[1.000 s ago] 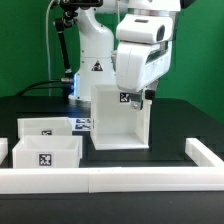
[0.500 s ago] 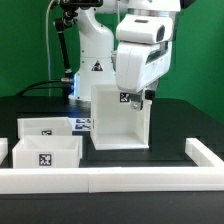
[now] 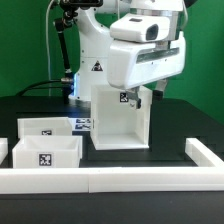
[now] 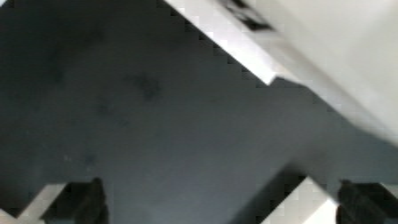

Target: Assemble drawer

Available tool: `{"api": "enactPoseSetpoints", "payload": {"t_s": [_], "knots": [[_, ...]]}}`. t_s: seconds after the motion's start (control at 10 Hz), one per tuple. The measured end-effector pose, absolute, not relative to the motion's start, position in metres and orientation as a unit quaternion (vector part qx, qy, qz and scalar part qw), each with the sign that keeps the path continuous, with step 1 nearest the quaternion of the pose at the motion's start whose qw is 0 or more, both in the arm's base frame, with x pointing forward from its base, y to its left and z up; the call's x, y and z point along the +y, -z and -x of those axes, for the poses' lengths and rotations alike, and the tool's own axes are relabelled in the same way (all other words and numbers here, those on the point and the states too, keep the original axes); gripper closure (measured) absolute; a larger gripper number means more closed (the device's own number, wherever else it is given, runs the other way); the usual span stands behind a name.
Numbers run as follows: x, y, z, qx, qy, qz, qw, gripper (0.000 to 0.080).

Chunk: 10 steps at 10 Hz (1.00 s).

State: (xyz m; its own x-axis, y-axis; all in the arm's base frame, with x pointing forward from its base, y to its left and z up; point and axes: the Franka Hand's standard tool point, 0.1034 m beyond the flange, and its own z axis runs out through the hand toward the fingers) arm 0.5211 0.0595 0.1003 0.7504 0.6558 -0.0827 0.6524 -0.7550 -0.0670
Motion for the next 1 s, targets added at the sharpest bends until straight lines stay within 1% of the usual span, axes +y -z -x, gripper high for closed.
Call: {"api": "enactPoseSetpoints", "payload": {"t_s": [0.1,0.5,0.6,0.8,0.9,1.0], "knots": [[0.060,-0.099,-0.521,-0.339,-0.051,0.939,0.017,0.0150],[0.061,-0.099,-0.520,-0.214,-0.053,0.975,0.013,0.0150],[0.063,-0.103,-0.517,-0.176,-0.051,0.983,0.008,0.0150],[0.068,-0.118,-0.501,-0.166,-0.039,0.985,0.002,0.0150],[0.069,-0.127,-0.495,-0.162,-0.035,0.986,-0.001,0.0150],[0.068,-0.133,-0.492,-0.161,-0.032,0.986,-0.002,0.0150]]}}
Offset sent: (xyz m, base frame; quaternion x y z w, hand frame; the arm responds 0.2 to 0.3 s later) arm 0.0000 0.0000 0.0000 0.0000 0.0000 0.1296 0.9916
